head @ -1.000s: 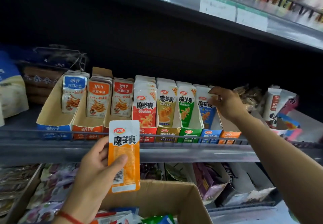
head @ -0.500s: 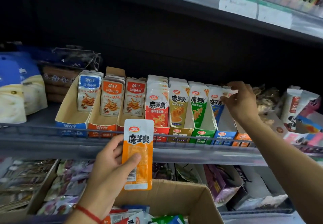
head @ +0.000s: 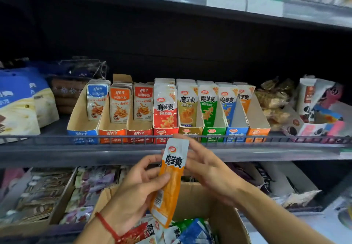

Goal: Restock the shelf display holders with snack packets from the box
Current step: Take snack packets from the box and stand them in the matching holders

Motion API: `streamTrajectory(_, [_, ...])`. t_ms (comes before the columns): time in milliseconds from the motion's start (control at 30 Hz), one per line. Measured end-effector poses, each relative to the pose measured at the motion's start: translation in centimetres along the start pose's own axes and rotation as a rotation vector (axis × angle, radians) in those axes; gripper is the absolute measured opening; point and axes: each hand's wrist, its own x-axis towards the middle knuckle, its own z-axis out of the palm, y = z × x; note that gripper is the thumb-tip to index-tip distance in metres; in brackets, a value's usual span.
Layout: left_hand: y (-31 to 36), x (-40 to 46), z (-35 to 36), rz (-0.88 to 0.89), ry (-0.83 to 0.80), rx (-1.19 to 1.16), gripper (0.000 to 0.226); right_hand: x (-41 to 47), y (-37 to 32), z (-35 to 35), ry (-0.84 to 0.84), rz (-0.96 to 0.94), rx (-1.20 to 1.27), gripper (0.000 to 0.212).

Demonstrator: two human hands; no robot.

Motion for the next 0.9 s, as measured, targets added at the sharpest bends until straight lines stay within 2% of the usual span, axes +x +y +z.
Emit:
streamTrajectory(67, [-0.4,-0.3,0.9,-0.018,-0.034,0.018,0.055,-0.9,0.7,0.2,0.007,0.028,0.219,0.047])
streamTrajectory(167, [-0.9,-0.1,2.7,-0.018,-0.059,0.058,0.063,-2.3,2.3,-0.4,0.062,-0.038,0.417,0.053])
streamTrajectory(233, [-1.1,0.6,4.5,-0.036,-0.08,0.014,0.062,-2.8,2.7,-1.3,0.095,-0.05,0.458,0.065])
streamTrajectory(300, [-1.1,1.6,6.3,-0.028,-0.087,0.007,0.064,-3.4,2.6,-2.5,0.143,-0.05,0.45,0.057])
streamTrajectory(367, [-0.9,3.0,8.0,0.014,-0.081,0.082,0.064,-4.0,2.4,-4.3,0.202,-0.076,0.472,0.053])
streamTrajectory(433, [-0.6,4.7,9.8,0.049,-0.074,0.208,0.063,-4.7,2.1,-6.1,0.282,-0.121,0.57,0.065])
streamTrajectory(467, [-0.4,5.6,10.9,0.069,-0.073,0.276,0.062,-5.0,1.9,-7.0,0.323,-0.142,0.594,0.063])
streamTrajectory(567, [0.4,8.3,13.8,0.147,-0.057,0.448,0.035,-5.9,1.4,-9.4,0.528,-0.165,0.472,0.044])
streamTrajectory(633, [1.6,9.4,15.7,0.155,-0.105,0.381,0.017,-6.5,1.3,-11.3,0.722,-0.184,0.315,0.037])
streamTrajectory(700, [2.8,10.3,17.4,0.191,-0.183,0.465,0.023,-7.0,1.3,-12.7,0.821,-0.19,0.215,0.03])
streamTrajectory(767, [3.7,11.2,18.9,0.34,-0.217,0.832,0.012,-7.2,1.4,-13.7,0.847,-0.191,0.141,0.027])
streamTrajectory(833, [4.3,12.6,20.4,0.473,-0.177,1.092,0.018,-7.2,1.2,-14.5,0.863,-0.201,0.081,0.026])
streamTrajectory(900, [5.9,14.3,21.9,0.56,-0.101,1.082,0.019,-7.2,1.4,-15.2,0.937,-0.218,0.054,0.022])
